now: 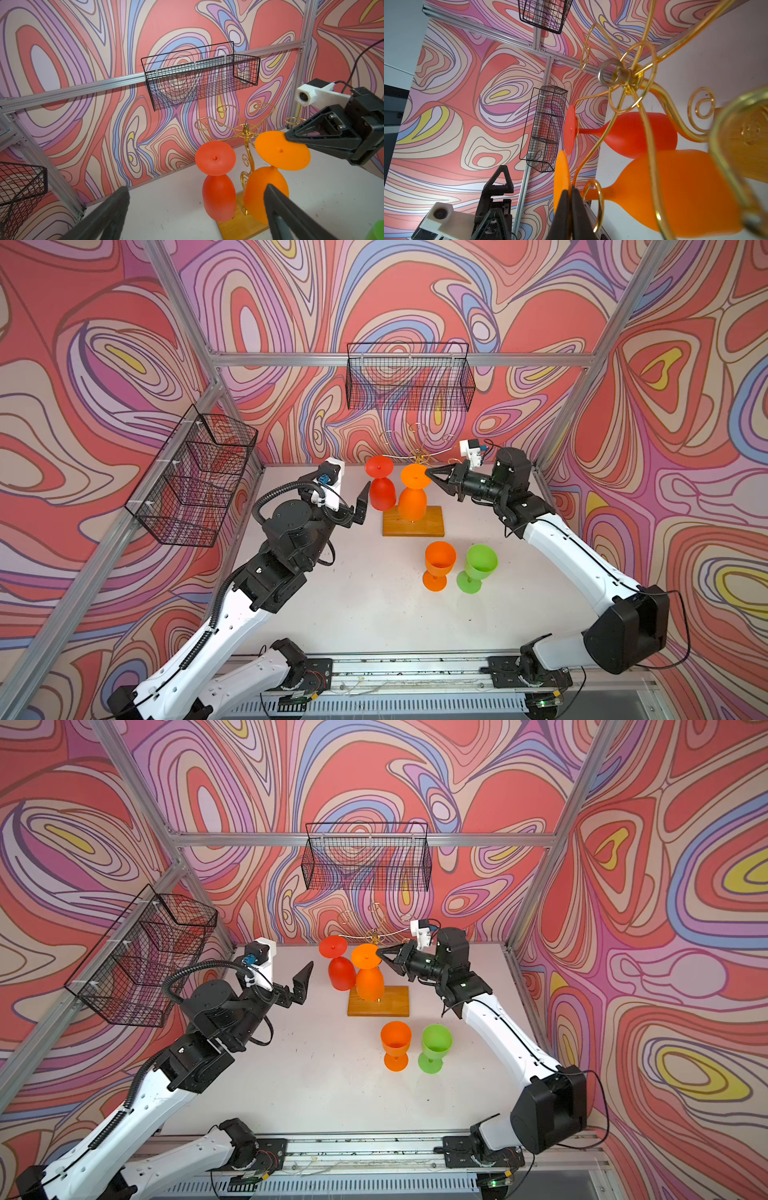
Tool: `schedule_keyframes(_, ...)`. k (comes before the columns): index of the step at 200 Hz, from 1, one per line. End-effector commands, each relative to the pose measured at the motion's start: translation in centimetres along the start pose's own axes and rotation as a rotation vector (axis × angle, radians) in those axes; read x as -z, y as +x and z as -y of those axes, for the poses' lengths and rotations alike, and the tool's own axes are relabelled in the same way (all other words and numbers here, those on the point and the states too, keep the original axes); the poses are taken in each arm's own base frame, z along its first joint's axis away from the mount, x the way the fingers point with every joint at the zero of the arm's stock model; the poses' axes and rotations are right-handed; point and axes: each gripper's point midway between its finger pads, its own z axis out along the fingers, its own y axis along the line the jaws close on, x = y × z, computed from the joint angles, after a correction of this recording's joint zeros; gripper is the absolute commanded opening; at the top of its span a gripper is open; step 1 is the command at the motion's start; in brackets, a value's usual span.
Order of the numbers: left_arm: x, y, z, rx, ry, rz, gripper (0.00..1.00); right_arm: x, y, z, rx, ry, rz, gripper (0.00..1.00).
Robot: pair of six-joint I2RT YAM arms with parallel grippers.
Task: Take the wine glass off the wine glass rack
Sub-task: Pick up the wine glass from the wine glass rack.
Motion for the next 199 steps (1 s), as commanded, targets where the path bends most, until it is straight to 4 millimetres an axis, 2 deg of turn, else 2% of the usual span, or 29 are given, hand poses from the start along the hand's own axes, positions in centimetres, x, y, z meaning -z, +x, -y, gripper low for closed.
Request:
schedule_keyframes(1,-0.3,0.2,0.2,0.004,0.009,0.002,1.00,-0.1,-0.7,-1.6,0.044,-0.028,0.025,0.00)
schedule_keyframes(61,-0.3,0.3,0.3,0.004,0.017,-0.002,1.00,-0.1,-1.4,-1.3,0.057,0.003,0.054,0.00)
schedule_keyframes(199,-0.3,0.4,0.5,0.003,0.028,-0.006,1.00,2.2,-2.5,-2.7,0.129,0.066,0.160,0.00)
